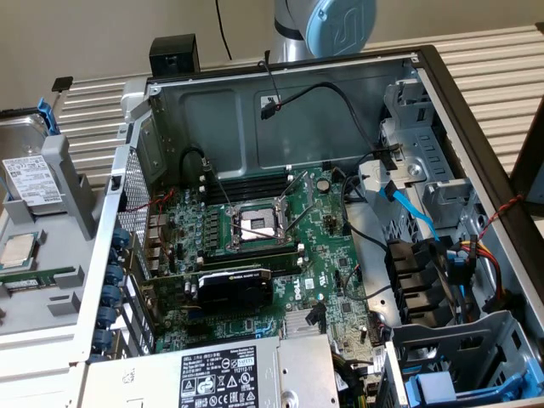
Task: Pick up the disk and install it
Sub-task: 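Pick up the disk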
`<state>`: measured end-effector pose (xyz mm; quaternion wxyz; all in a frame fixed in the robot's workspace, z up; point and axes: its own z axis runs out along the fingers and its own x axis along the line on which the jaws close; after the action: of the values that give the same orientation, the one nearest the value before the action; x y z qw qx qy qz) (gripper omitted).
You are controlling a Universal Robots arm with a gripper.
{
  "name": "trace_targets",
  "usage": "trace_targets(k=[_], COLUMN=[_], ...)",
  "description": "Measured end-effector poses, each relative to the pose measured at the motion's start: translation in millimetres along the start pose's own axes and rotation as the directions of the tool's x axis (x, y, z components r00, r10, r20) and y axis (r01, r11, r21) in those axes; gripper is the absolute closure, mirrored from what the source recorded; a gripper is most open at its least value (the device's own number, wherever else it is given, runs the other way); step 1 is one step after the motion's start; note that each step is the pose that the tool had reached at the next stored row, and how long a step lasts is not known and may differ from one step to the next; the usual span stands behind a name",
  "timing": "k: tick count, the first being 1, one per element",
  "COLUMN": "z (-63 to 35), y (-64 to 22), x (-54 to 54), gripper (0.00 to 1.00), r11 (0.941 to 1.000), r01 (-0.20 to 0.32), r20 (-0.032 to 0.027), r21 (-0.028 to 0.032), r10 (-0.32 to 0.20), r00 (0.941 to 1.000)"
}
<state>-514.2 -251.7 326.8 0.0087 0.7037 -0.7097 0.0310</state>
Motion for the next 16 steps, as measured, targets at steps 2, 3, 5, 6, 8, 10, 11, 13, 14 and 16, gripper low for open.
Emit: trace_targets(k=[2, 3, 5, 6, 8, 10, 11, 13, 14, 16], z=[2.4, 3.5, 5.4, 6.4, 7.7, 9.0, 9.0, 9.0, 9.0, 9.4], y=[0.1, 0.1, 0.2, 0.2, 0.2, 0.1, -0.1, -0.1, -0.1, -2.5], x=[0.0, 0.0, 0.3, 0.6, 1.1, 1.5, 1.5, 1.5, 1.5, 1.7], gripper=[0.17, 0.17, 0.17, 0.17, 0.17, 0.17, 0.17, 0.17, 0.17, 0.17], r11=[0.9998, 0.9997, 0.9996, 0.9995, 0.9994, 0.9992, 0.9992, 0.9992, 0.9992, 0.9992], r01=[-0.018, -0.024, -0.030, -0.031, -0.033, -0.034, -0.035, -0.035, -0.035, -0.034], r20=[0.0042, 0.0060, 0.0093, 0.0108, 0.0129, 0.0157, 0.0157, 0.0158, 0.0158, 0.0158], r21=[-0.0012, -0.0017, -0.0047, -0.0067, -0.0144, -0.0211, -0.0215, -0.0216, -0.0216, -0.0218], r10=[0.018, 0.024, 0.030, 0.031, 0.033, 0.034, 0.035, 0.035, 0.035, 0.035], r00=[0.9998, 0.9997, 0.9995, 0.9995, 0.9994, 0.9993, 0.9993, 0.9993, 0.9993, 0.9993])
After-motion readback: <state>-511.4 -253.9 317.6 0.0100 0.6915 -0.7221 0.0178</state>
